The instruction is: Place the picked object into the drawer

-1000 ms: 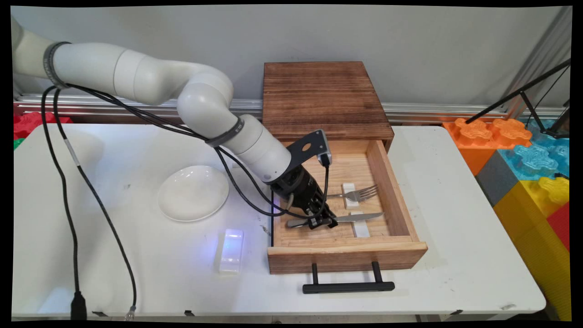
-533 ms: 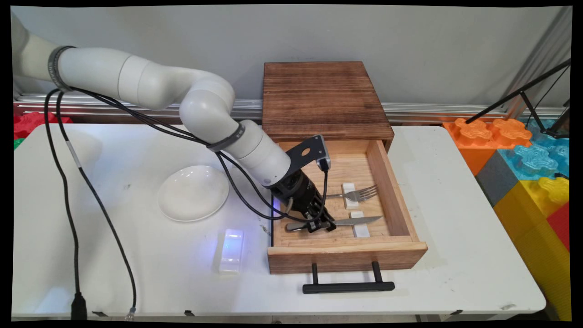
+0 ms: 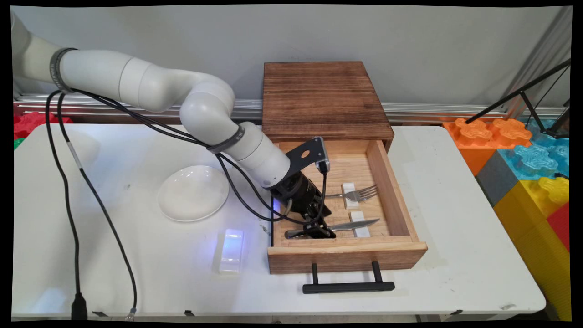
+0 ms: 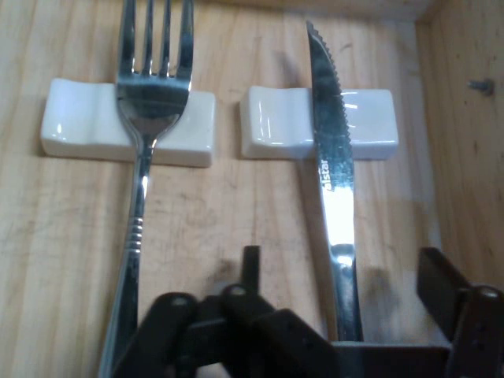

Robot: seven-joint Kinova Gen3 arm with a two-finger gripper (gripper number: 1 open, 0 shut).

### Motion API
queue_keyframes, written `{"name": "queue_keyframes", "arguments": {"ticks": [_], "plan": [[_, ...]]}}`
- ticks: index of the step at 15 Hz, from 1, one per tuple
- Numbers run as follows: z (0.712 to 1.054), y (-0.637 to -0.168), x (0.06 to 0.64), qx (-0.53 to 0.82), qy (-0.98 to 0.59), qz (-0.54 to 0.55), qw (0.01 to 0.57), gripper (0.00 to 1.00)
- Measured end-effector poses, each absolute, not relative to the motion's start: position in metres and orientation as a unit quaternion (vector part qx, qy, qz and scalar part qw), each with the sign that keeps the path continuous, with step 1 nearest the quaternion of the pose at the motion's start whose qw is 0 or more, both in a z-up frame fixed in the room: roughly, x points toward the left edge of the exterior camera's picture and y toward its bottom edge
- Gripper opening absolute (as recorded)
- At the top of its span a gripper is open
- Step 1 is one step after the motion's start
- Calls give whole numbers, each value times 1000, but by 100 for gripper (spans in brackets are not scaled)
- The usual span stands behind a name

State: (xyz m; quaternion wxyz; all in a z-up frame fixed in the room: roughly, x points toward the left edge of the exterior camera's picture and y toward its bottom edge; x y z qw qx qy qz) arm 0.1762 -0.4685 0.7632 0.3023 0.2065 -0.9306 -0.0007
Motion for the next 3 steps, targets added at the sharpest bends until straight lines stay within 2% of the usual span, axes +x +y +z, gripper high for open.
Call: {"name": "queue_keyframes", "arguments": {"ticks": [3], "plan": [[765,-468,177,204,-931,0,303,100]]}}
